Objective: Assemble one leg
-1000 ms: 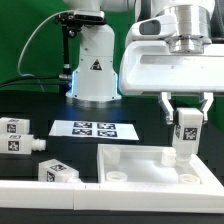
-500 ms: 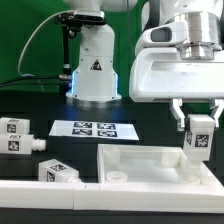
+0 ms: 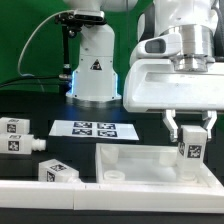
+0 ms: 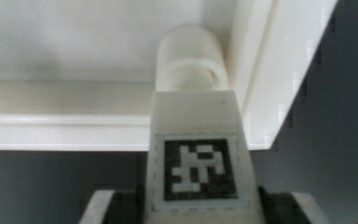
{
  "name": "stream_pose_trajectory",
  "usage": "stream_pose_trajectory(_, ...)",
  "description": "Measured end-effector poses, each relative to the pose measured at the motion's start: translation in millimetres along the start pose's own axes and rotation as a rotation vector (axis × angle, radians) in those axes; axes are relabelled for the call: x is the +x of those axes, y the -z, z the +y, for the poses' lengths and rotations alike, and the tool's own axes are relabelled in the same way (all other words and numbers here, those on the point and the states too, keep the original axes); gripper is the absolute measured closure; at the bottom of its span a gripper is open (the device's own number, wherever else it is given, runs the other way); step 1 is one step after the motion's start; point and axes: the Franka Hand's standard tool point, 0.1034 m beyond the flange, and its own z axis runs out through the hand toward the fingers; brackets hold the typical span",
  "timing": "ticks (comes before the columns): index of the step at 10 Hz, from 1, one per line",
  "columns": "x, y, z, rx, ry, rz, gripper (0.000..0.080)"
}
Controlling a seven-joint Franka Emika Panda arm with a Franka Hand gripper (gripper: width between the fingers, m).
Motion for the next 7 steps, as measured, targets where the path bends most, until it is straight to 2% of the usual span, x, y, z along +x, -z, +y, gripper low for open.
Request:
stream_pose_trajectory(3, 0.3, -2.9, -5.9, -0.001, 0.006, 0.050, 0.0512)
stream_pose_trajectory(7, -0.3, -2.3, -6.2, -0.007, 0.004, 0.108, 0.0512)
